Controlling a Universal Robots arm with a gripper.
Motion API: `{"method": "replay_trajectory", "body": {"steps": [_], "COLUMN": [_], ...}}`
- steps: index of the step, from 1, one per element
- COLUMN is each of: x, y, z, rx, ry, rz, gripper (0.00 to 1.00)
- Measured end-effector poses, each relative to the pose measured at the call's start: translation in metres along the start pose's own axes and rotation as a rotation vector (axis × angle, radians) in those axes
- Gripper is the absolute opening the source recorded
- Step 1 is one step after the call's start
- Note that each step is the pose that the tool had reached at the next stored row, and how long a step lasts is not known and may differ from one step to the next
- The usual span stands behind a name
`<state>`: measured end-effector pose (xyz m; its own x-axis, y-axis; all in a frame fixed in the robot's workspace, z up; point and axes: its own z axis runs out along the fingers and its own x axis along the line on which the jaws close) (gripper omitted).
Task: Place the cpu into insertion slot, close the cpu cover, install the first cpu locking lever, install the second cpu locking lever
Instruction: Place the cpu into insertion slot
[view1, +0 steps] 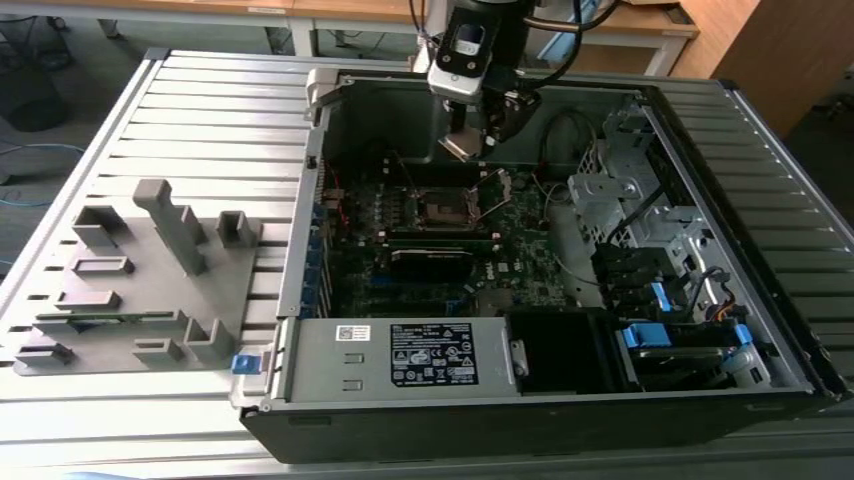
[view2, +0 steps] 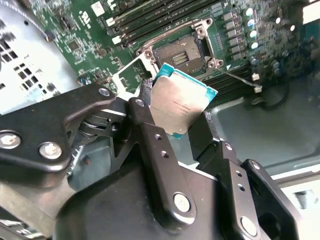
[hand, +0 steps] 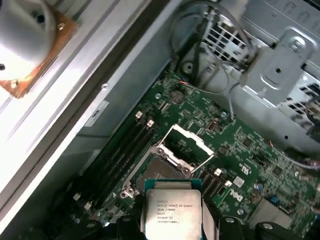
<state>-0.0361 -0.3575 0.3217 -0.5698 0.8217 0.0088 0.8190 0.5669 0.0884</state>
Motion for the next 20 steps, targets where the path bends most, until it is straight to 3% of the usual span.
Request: {"method": "replay_trajectory", "body": {"steps": [9,15,20], "x": [0.0000,0.0000,0.0000], "y": [-0.0002,-0.0002,-0.0003], "z": [0.0017,0.0019,0.0026], "rx": [-0.0013,-0.0015,-0.0023], "ry": [-0.0141,-0.0148,-0.0224], "rz": [0.159,0.165,0.252], "gripper": [0.54,0.54,0.54]}}
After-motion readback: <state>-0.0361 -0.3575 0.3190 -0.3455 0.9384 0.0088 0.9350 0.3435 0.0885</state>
